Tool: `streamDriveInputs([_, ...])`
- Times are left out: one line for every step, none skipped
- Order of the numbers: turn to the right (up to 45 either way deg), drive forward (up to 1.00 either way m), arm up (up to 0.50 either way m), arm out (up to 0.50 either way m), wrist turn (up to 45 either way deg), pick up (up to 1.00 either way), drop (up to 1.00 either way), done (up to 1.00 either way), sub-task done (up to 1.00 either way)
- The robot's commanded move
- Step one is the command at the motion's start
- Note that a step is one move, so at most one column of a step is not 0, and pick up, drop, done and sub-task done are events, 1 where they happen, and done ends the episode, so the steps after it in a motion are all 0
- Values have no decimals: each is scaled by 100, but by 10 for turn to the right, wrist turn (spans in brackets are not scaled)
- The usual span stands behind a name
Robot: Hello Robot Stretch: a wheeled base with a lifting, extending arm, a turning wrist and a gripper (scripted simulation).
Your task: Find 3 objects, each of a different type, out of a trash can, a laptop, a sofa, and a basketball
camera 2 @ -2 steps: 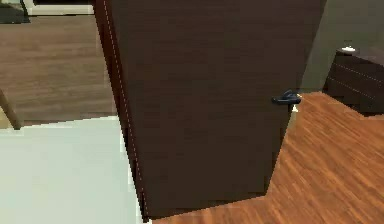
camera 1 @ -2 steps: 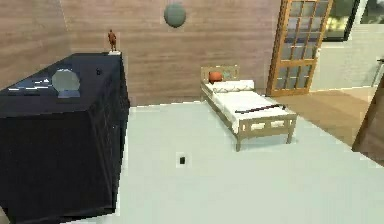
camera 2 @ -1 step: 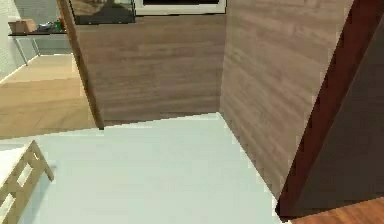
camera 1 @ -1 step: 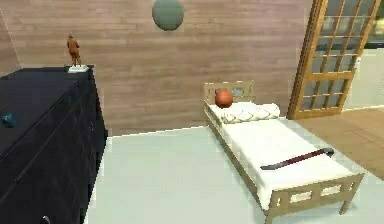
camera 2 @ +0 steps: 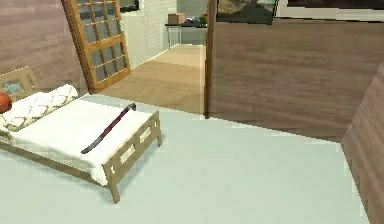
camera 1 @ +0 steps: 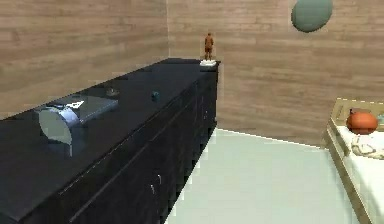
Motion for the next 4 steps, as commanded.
streamDriveInputs([0, 5, 0, 0, 0, 0, 0, 0, 0])
streamDriveInputs([-300, 0, 0, 0, 0, 0, 0, 0, 0])
streamDriveInputs([0, 0, 0, 0, 0, 0, 0, 0, 100])
streamDriveInputs([450, 0, 0, 0, 0, 0, 0, 0, 0])
